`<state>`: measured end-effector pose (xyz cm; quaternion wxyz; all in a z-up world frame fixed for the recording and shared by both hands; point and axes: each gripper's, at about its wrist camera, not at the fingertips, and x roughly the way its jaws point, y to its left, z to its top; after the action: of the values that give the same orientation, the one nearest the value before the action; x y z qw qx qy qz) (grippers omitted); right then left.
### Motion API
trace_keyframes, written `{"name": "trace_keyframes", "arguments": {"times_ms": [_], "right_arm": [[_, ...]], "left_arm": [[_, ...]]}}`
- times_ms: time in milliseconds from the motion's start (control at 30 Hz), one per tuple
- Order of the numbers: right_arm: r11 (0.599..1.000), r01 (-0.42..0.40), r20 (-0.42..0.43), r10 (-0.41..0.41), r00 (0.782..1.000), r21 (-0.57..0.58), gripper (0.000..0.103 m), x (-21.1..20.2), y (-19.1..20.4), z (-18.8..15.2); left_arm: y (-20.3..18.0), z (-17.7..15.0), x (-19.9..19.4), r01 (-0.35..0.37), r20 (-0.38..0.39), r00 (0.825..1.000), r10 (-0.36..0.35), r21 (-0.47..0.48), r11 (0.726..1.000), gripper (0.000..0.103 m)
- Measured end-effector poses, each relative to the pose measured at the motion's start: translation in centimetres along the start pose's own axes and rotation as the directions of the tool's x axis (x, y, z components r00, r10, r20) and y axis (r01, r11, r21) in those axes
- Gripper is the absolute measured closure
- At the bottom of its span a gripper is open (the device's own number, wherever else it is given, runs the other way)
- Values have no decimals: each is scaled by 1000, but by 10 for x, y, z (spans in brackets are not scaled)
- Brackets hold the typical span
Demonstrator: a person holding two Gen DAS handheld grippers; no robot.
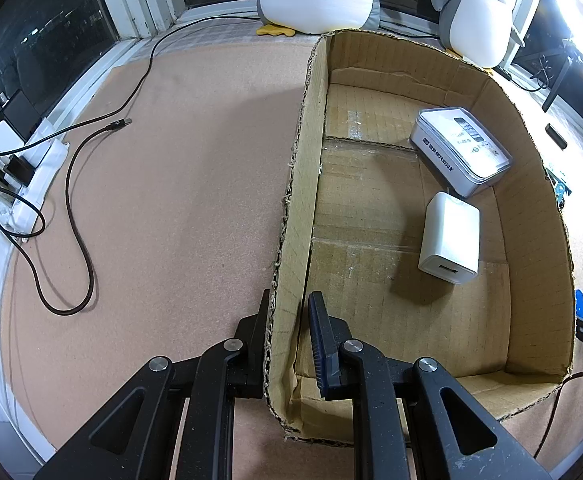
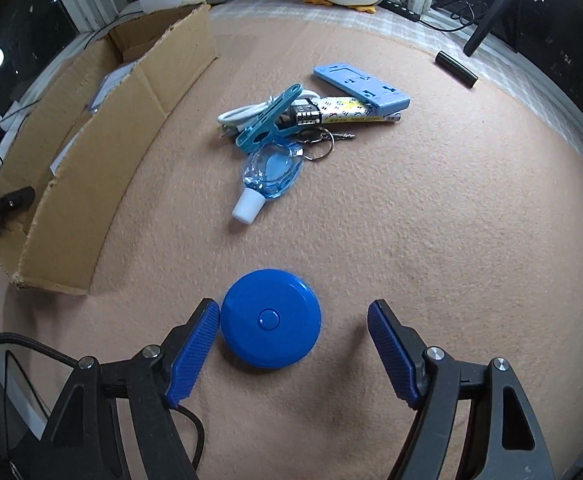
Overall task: Organize rigid objects
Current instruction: 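Grasp the blue round tape measure with the right gripper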
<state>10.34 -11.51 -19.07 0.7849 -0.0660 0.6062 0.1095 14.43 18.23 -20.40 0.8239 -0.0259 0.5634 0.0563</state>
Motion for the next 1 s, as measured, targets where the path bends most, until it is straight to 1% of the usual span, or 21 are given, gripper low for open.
{"name": "trace_keyframes", "arguments": {"times_ms": [100, 133, 267, 367, 433, 800, 900, 1000], "right_arm": [[1000, 10, -4, -10, 1000, -12, 32, 3, 4, -1], [1000, 14, -6, -14, 1000, -16, 35, 3, 7, -3], [999, 17, -7, -18, 1000, -32, 42, 4, 12, -6], [999, 10, -5, -10, 1000, -37, 48, 2, 15, -7], [999, 2, -8, -3, 1000, -47, 57, 2, 16, -6], [999, -20, 11, 20, 1000, -25, 57, -3, 8, 0], [999, -33, 41, 34, 999, -21, 57, -14, 6, 8], [998, -51, 82, 54, 995, -39, 57, -30, 14, 18]], "left_arm": [[0, 0, 0, 1, 0, 1000, -1, -1, 1000, 86], [0, 0, 0, 0, 0, 1000, 0, 0, 1000, 86], [0, 0, 0, 2, 0, 1000, -2, -1, 1000, 86], [0, 0, 0, 0, 0, 1000, 0, 0, 1000, 86], [0, 0, 0, 1, 0, 1000, -1, -1, 1000, 86], [0, 0, 0, 1, 1, 1000, -1, -2, 1000, 86], [-1, 0, 0, 2, 1, 1000, -2, -2, 1000, 86], [-1, 0, 0, 4, 1, 1000, -4, -4, 1000, 86]]}}
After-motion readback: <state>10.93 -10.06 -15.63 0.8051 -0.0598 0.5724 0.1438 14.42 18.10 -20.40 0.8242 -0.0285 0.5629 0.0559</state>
